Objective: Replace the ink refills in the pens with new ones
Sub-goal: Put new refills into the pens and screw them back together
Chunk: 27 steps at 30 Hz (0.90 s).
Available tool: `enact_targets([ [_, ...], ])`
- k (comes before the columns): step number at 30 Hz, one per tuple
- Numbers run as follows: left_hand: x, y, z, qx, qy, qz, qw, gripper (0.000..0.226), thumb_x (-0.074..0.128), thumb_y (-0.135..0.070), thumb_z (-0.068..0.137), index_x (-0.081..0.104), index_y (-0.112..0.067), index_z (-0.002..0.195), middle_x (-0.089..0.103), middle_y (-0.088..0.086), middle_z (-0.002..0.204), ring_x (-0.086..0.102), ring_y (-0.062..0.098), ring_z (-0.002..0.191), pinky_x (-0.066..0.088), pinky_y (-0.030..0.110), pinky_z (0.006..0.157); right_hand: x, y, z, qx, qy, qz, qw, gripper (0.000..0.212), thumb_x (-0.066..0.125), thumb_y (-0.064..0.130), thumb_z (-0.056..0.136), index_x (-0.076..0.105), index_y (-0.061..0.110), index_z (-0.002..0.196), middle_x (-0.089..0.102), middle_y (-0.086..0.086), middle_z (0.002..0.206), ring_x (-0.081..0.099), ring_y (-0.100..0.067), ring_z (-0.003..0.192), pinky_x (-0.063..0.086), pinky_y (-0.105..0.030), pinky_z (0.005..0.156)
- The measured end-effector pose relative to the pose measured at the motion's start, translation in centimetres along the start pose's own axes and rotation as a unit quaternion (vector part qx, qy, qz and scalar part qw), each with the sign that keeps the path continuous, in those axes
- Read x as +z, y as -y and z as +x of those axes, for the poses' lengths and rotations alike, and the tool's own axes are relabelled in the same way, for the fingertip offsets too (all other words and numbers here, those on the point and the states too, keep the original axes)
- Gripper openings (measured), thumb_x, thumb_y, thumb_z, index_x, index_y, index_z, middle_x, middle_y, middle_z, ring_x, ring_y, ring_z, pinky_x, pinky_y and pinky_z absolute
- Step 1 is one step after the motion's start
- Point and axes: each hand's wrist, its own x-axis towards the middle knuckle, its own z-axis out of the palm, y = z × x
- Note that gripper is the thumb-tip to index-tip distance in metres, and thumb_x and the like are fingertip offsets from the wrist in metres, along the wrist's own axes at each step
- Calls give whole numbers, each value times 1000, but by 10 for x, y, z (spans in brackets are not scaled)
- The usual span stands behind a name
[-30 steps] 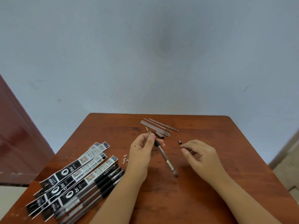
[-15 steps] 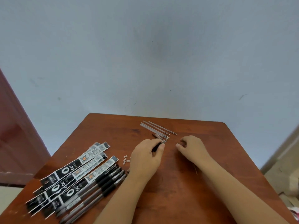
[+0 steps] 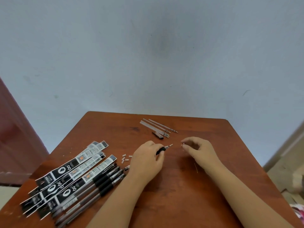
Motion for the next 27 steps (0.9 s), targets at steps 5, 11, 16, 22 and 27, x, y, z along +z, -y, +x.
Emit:
enact_targets([
  [5,2,-1,0,3,18,10,1000,30,46,-25,92,56,-22,120,56,-3,106,50,10,97,32,14,75,0,0,-7,-8,-7,102,995,27,65,4,77,64,28,64,65,9,57,58,-1,58,48,-14,60],
  [11,1,0,-1,19,17,7,1000,27,51,-20,89,62,-20,113,59,-2,101,52,11,92,32,13,71,3,1,-9,-38,-1,93,995,32,64,0,76,62,30,64,61,13,58,51,6,51,38,-5,50],
  [16,1,-1,-2,29,28,6,999,26,51,-18,89,62,-19,112,59,-2,98,51,9,89,32,13,70,4,1,-10,-55,17,65,996,33,63,0,77,60,31,66,62,8,68,54,5,58,41,-5,56],
  [22,-1,-3,-2,38,50,-6,998,26,52,-17,88,63,-21,111,58,-1,97,49,8,85,36,16,71,7,1,-11,-80,38,43,995,36,63,1,77,58,35,66,62,11,69,56,4,63,43,-6,60],
  [27,-3,-3,-2,44,67,0,997,22,52,-19,88,63,-20,107,59,-2,98,51,9,90,34,14,72,7,2,-11,-107,53,11,993,35,63,1,77,56,34,68,58,15,71,55,10,67,41,-3,61],
])
